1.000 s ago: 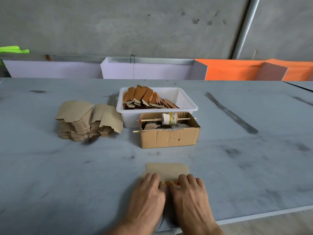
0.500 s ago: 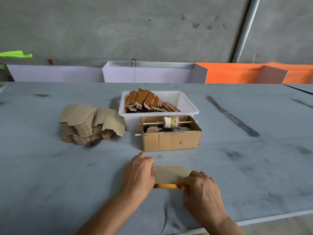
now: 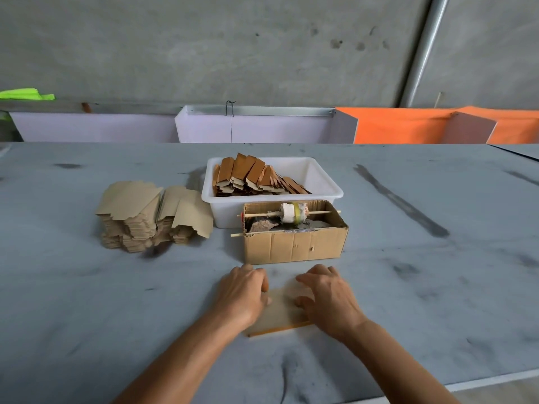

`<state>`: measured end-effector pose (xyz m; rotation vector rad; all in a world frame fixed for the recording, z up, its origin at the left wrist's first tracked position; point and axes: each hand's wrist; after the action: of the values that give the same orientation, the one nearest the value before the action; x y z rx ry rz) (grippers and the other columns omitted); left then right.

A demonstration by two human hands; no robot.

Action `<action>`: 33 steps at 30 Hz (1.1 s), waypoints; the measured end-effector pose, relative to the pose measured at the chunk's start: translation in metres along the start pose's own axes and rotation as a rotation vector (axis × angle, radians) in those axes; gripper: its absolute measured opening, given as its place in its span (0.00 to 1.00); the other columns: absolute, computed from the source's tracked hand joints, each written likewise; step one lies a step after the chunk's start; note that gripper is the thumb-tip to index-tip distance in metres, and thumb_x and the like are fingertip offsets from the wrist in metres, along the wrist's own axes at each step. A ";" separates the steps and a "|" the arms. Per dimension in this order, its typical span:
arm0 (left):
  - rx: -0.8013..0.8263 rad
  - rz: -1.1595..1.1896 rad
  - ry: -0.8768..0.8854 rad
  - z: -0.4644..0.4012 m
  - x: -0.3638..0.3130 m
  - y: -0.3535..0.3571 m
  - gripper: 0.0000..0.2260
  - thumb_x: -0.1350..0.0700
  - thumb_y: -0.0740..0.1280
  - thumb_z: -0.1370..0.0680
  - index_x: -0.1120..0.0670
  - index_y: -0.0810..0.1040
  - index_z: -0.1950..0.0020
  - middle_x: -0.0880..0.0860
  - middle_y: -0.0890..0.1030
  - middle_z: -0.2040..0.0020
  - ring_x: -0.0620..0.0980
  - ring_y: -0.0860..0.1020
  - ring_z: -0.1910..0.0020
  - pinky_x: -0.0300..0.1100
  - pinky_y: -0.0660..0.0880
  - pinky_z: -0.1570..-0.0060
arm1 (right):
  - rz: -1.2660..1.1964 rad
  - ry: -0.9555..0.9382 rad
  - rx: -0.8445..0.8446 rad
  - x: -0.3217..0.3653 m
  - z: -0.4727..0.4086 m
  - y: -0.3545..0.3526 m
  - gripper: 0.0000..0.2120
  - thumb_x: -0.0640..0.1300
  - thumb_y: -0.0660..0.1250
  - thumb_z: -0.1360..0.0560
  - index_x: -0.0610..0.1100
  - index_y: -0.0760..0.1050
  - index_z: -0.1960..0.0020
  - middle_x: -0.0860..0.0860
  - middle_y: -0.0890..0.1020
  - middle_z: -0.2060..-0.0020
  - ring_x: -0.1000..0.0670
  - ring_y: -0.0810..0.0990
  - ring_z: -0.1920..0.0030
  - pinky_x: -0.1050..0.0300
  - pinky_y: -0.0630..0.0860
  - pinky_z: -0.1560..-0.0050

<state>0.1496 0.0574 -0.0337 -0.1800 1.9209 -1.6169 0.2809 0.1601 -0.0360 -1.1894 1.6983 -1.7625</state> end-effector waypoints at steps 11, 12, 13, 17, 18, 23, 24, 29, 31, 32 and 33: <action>0.074 0.152 -0.052 -0.002 0.002 -0.004 0.06 0.57 0.67 0.26 0.49 0.71 0.55 0.50 0.76 0.50 0.51 0.75 0.49 0.40 0.70 0.53 | -0.149 -0.003 0.139 -0.002 -0.019 -0.013 0.14 0.45 0.73 0.29 0.47 0.75 0.46 0.50 0.75 0.46 0.50 0.74 0.46 0.57 0.74 0.45; 0.100 0.229 -0.080 -0.004 0.003 -0.005 0.08 0.59 0.68 0.27 0.50 0.72 0.54 0.50 0.77 0.53 0.50 0.76 0.53 0.39 0.70 0.56 | -0.184 -0.003 0.126 -0.002 -0.019 -0.013 0.14 0.44 0.74 0.30 0.46 0.75 0.47 0.50 0.77 0.47 0.51 0.74 0.48 0.61 0.74 0.48; 0.123 0.299 -0.103 -0.006 0.005 -0.007 0.09 0.60 0.70 0.28 0.50 0.73 0.52 0.50 0.77 0.55 0.49 0.76 0.56 0.38 0.71 0.58 | -0.216 -0.003 0.120 -0.002 -0.019 -0.013 0.13 0.43 0.74 0.31 0.46 0.76 0.48 0.50 0.78 0.48 0.52 0.75 0.51 0.64 0.74 0.51; 0.104 0.357 -0.122 -0.009 0.008 -0.010 0.09 0.64 0.74 0.32 0.51 0.79 0.59 0.47 0.78 0.65 0.46 0.76 0.64 0.43 0.78 0.56 | -0.301 -0.022 0.131 -0.006 -0.022 -0.015 0.07 0.40 0.71 0.28 0.43 0.80 0.50 0.49 0.82 0.51 0.56 0.77 0.55 0.73 0.72 0.60; 0.088 0.365 -0.119 -0.010 0.009 -0.010 0.09 0.65 0.74 0.33 0.52 0.80 0.61 0.47 0.78 0.66 0.46 0.76 0.65 0.43 0.78 0.56 | -0.310 -0.028 0.129 -0.006 -0.023 -0.015 0.05 0.40 0.70 0.27 0.42 0.81 0.50 0.48 0.82 0.52 0.56 0.77 0.57 0.73 0.72 0.61; 0.015 0.330 -0.074 -0.011 0.014 -0.006 0.04 0.62 0.73 0.29 0.54 0.84 0.58 0.49 0.81 0.63 0.45 0.77 0.63 0.36 0.74 0.59 | -0.236 -0.078 0.125 -0.005 -0.027 -0.014 0.04 0.39 0.70 0.26 0.43 0.82 0.53 0.49 0.83 0.54 0.54 0.78 0.56 0.68 0.74 0.56; 0.004 0.318 -0.065 -0.011 0.014 -0.005 0.04 0.62 0.72 0.29 0.54 0.84 0.57 0.50 0.82 0.61 0.45 0.78 0.62 0.35 0.74 0.59 | -0.217 -0.087 0.124 -0.005 -0.027 -0.013 0.04 0.38 0.70 0.27 0.44 0.82 0.53 0.49 0.83 0.53 0.53 0.78 0.54 0.66 0.75 0.54; -0.068 0.206 0.000 -0.008 0.014 -0.003 0.06 0.62 0.70 0.28 0.52 0.84 0.56 0.49 0.83 0.57 0.45 0.78 0.59 0.33 0.71 0.59 | -0.095 -0.195 0.059 -0.006 -0.024 -0.009 0.06 0.39 0.68 0.25 0.46 0.82 0.52 0.51 0.82 0.52 0.52 0.74 0.50 0.61 0.73 0.49; -0.104 0.153 0.074 -0.006 0.016 0.000 0.06 0.62 0.69 0.27 0.52 0.84 0.55 0.49 0.81 0.55 0.47 0.77 0.53 0.33 0.68 0.57 | -0.024 -0.277 0.015 -0.009 -0.022 -0.006 0.06 0.40 0.66 0.24 0.47 0.82 0.52 0.51 0.82 0.53 0.51 0.72 0.49 0.60 0.70 0.50; -0.114 0.118 0.122 -0.005 0.016 0.000 0.07 0.62 0.68 0.26 0.52 0.84 0.54 0.49 0.80 0.54 0.47 0.76 0.50 0.34 0.67 0.55 | 0.026 -0.319 -0.009 -0.009 -0.021 -0.006 0.06 0.40 0.66 0.24 0.47 0.82 0.53 0.51 0.82 0.54 0.51 0.72 0.50 0.60 0.69 0.51; -0.110 0.084 0.169 -0.003 0.017 0.001 0.08 0.61 0.66 0.25 0.52 0.83 0.52 0.50 0.79 0.52 0.47 0.74 0.48 0.34 0.66 0.54 | 0.073 -0.363 -0.036 -0.008 -0.019 -0.006 0.06 0.40 0.67 0.25 0.47 0.82 0.54 0.51 0.82 0.57 0.49 0.73 0.51 0.58 0.68 0.53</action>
<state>0.1348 0.0523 -0.0409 -0.0074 2.1175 -1.5144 0.2717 0.1788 -0.0306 -1.3487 1.5405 -1.3779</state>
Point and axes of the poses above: each hand's wrist, its own z-axis away from the middle knuckle, its own y-axis out of the palm, x = y × z
